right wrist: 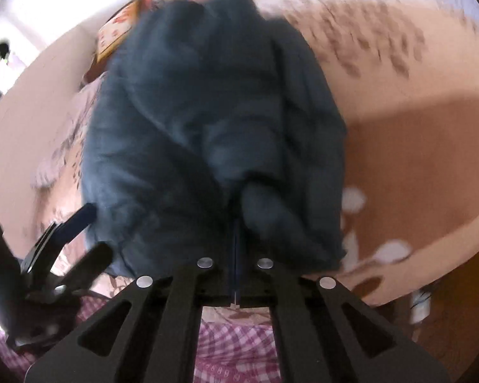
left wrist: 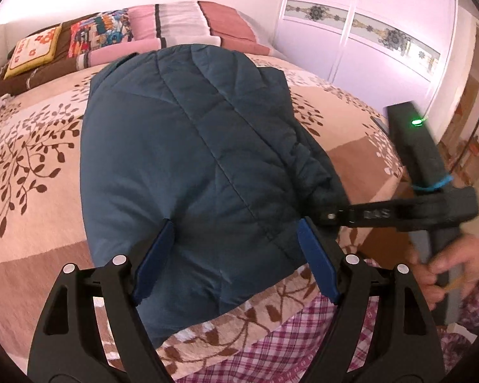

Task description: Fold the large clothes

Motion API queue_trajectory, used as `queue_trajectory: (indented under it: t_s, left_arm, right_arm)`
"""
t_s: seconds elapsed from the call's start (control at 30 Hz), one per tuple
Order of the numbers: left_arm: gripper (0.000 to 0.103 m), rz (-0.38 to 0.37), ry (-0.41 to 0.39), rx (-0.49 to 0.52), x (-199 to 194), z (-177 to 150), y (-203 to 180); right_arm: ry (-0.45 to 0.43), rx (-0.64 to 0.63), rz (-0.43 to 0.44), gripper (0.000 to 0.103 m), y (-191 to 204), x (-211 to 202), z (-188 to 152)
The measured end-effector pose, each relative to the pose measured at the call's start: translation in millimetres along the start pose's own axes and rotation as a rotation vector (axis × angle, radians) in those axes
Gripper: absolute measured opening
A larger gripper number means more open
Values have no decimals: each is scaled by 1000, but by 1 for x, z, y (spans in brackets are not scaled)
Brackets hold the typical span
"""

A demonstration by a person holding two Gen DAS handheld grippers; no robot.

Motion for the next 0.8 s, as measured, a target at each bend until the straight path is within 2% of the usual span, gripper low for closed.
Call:
queue_trajectory:
  t_s: [0.13, 0.37, 0.5, 0.8]
  left_arm:
    - [78, -2, 0, -27, -5, -1, 1]
    - [78, 29, 12, -102, -14, -5, 12]
    - [78, 49, 24, -141, -17, -9, 20]
    - [78, 107, 44, -156, -25, -15, 27]
  right_arm:
    - [41, 75, 53, 0, -11, 12, 7]
    - [17, 51, 16, 0, -10, 18, 8]
    - [8, 38, -4, 0, 4, 20, -1]
    - [-11, 13, -46, 0, 12, 18, -6]
Point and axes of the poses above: each gripper's, at about its wrist camera, not at the fingertips, and x roughly the way its jaws point, y to its left, z to its top, the point moved 7 cm from there along x, roughly the way its jaws point, and after that the axes turned 12 degrees about x, right-handed, at the moved point
